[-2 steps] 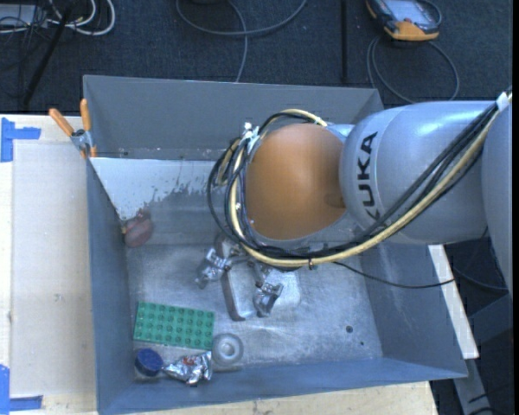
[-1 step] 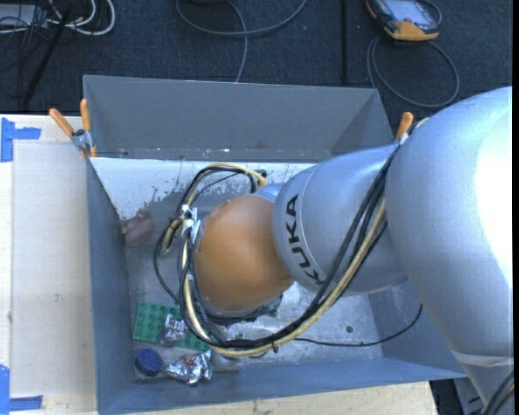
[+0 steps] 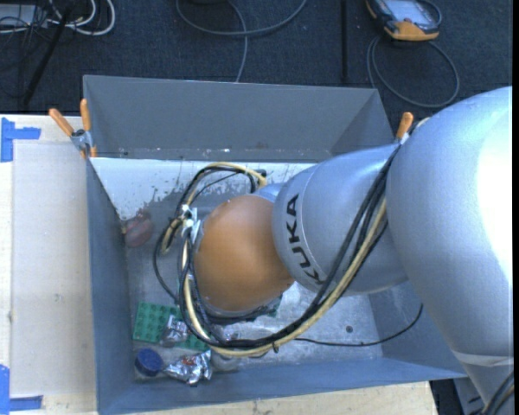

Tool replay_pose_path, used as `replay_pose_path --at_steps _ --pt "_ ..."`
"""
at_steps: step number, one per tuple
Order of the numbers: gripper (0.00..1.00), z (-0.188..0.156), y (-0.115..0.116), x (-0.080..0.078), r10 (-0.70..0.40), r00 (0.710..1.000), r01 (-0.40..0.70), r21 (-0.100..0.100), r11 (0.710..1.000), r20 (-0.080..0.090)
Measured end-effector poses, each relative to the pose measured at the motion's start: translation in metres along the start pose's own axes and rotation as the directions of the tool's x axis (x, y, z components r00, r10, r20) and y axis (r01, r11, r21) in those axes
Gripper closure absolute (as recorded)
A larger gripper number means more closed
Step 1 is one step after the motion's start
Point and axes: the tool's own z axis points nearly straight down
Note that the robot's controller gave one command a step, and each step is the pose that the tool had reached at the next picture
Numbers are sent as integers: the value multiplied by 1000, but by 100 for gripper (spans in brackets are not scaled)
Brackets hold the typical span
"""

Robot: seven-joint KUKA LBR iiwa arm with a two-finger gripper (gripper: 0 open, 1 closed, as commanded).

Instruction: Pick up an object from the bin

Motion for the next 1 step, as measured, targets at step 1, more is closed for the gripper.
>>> replay_pose_path --at_steps 1 --pt "100 -134 -3 -4 -43 999 43 -10 999 4"
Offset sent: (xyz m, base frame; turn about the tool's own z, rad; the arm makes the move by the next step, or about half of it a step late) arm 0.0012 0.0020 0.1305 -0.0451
